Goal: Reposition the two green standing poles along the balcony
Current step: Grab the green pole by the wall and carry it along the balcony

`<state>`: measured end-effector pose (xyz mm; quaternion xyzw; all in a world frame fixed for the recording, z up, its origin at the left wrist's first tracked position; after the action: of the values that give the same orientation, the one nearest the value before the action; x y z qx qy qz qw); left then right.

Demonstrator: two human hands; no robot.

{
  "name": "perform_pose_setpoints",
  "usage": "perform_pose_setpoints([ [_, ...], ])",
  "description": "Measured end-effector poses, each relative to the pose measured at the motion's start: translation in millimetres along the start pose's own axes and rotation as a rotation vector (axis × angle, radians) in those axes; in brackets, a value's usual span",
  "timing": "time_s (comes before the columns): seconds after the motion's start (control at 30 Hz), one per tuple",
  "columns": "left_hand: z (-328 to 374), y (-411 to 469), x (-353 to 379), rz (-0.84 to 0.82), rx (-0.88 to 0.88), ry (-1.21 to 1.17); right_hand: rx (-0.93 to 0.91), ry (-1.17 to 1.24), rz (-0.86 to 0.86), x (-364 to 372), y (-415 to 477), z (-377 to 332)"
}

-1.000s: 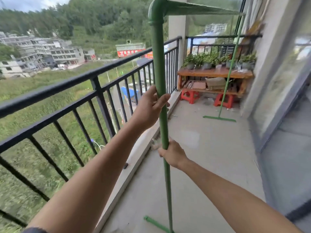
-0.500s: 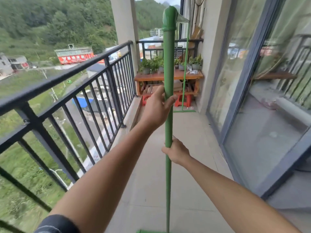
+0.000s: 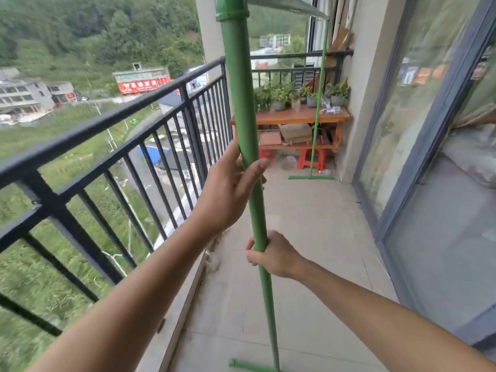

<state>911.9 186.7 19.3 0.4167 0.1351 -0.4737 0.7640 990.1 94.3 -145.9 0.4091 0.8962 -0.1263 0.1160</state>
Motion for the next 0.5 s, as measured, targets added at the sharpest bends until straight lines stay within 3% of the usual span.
perform_pose_setpoints([
  [0.27,-59.0,-4.0,-60.6,0.148,-0.21,0.114,-0.058,0.084,-0.26,84.3,64.0,-33.9],
  [0.5,-113.9,19.9,-122.7,0.256,-0.375,0.183,-0.065,0.074,-0.239,154.2,117.3,-81.2],
])
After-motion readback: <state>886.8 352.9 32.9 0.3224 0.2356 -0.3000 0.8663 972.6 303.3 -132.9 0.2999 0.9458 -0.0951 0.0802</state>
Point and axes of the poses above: each hand's wrist, its own y-axis towards the middle knuckle, its own x-axis out of the palm, z = x × y, the point moved 1 cm from there along y, towards the middle knuckle, and after that the axes turned 13 degrees about y, right-handed, at the moved point
